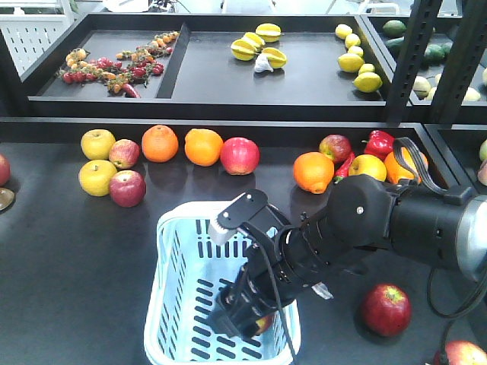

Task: Pick three apples into basket with both arms
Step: 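Release the apple into the basket and lift the right gripper away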

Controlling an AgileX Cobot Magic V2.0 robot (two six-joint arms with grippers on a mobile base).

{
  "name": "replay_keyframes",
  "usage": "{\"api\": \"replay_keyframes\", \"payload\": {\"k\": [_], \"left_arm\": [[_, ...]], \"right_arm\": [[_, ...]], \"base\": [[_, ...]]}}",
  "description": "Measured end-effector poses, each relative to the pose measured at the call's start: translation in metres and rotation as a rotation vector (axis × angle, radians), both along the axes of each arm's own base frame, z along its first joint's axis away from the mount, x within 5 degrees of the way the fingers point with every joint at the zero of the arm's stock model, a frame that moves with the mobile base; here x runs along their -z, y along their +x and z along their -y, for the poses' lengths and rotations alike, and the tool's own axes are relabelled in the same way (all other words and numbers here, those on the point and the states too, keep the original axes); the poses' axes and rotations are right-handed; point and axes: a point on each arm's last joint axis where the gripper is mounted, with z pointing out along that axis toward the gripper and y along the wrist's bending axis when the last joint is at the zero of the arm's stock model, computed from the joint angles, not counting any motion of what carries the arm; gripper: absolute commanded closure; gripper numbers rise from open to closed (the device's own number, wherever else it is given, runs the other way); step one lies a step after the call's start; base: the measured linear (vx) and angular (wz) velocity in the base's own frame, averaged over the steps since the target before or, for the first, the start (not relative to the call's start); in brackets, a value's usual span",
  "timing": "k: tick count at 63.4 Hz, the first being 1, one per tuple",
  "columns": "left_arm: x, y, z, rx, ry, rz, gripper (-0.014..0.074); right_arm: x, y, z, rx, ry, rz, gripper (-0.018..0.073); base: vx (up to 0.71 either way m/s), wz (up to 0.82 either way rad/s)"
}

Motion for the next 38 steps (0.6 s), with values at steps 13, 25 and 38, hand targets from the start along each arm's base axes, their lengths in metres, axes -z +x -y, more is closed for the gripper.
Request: {"api": "replay_keyframes", "payload": {"k": [13, 25, 38], "left_arm": [[0.0, 0.0, 0.0, 0.0, 0.0, 0.0, 0.0003], [0.0, 0.0, 0.0, 0.0, 0.0, 0.0, 0.0003], [0.0, 0.0, 0.0, 0.0, 0.0, 0.0, 0.0003]], "right_arm": [[-0.014, -0.003, 0.011, 0.017, -0.065, 0.054, -0.002], [-0.03, -0.006, 0.028, 0.098, -0.132, 0.087, -0.002], [-0.03, 0.011, 0.068, 0.301, -0.209, 0.033, -0.002]], "base": [[0.0, 0.0], [0.0, 0.0], [0.0, 0.0]]}}
